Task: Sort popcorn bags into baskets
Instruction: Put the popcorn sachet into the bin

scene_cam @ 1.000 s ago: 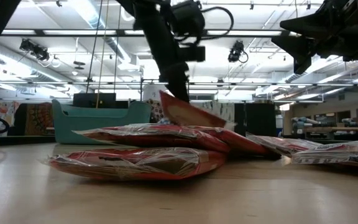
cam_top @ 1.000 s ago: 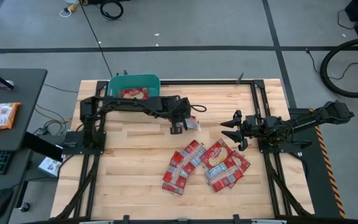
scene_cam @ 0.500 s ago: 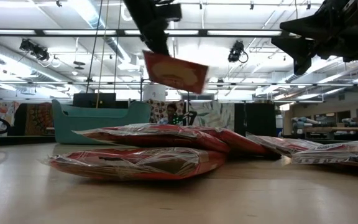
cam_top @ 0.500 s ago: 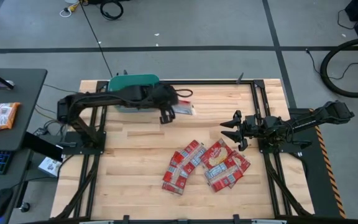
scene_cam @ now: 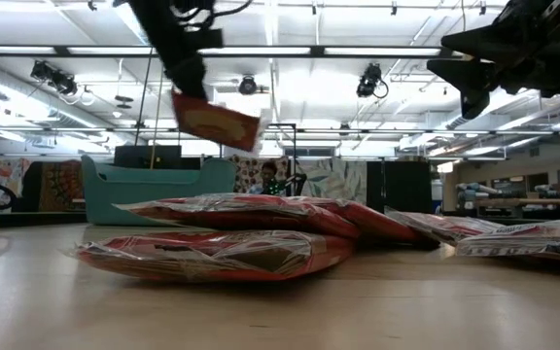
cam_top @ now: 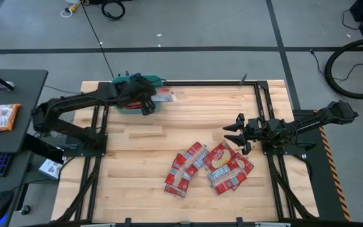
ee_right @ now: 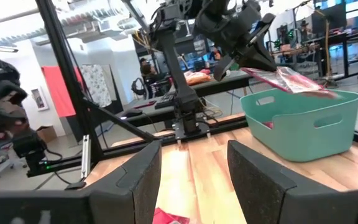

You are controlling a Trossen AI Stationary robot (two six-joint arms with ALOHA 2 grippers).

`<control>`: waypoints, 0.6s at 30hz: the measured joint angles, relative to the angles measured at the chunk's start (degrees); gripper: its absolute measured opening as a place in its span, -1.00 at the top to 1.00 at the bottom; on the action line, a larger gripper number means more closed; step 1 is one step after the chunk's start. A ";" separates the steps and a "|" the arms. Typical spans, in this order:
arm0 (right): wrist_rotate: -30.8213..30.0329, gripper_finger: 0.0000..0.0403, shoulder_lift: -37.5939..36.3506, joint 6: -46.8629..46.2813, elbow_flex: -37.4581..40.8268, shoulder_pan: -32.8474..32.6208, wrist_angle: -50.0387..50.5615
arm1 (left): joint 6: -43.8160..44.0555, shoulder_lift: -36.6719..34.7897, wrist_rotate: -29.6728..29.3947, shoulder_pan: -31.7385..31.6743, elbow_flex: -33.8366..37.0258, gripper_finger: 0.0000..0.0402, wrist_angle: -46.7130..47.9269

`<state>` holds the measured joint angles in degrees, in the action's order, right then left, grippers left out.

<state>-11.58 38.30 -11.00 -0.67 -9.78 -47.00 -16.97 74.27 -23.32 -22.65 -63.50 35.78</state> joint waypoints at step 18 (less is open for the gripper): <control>-0.80 0.06 0.00 -0.66 0.00 -0.02 -0.11 | -17.89 -8.68 4.08 -19.12 23.36 0.97 -18.15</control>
<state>-12.38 38.30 -11.66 -0.67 -9.80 -47.11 -34.86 65.59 -19.25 -41.77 -40.14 17.63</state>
